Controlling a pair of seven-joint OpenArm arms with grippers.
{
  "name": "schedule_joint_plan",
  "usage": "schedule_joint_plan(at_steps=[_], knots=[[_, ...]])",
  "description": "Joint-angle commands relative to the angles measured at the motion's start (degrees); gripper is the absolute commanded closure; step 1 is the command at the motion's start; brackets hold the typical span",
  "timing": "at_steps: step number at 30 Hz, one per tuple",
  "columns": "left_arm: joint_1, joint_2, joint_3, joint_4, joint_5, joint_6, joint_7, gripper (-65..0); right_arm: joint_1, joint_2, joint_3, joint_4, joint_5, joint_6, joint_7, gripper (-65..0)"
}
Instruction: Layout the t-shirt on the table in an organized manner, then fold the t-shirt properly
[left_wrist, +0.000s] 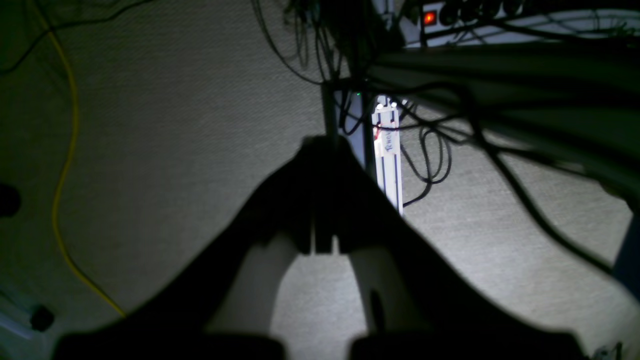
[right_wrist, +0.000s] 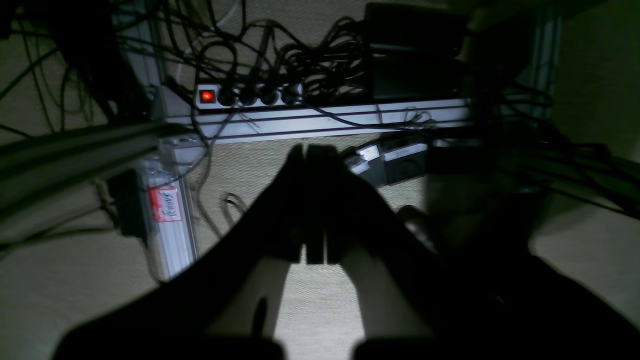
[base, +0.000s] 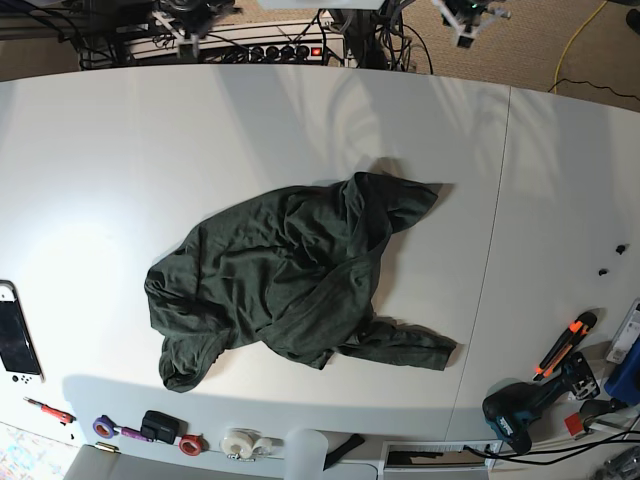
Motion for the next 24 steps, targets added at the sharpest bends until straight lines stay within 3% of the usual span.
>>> schedule_joint_plan(at_steps=[1, 4, 15, 24], knots=[[2.0, -1.3, -1.4, 2.2, -0.2, -0.2, -0.8, 0.0, -2.2, 1.4, 0.4, 2.3, 0.1, -1.4, 0.8, 0.0], [6.9, -3.5, -5.7, 8.5, -0.2, -0.3, -0.7, 0.0, -7.8, 3.1, 2.7, 8.9, 0.1, -3.7, 0.9, 0.0], [27.5, -14.3, -16.0, 40.5, 0.0, -0.4, -0.4, 0.0, -27.1, 7.0, 18.0, 35.0, 0.1, -3.8, 0.8, 0.0], [37.8, -18.8, -20.7, 67.1, 0.0, -0.9, 11.0, 0.0, -39.5, 7.6, 25.0, 55.8, 0.1, -3.7, 0.8, 0.0]])
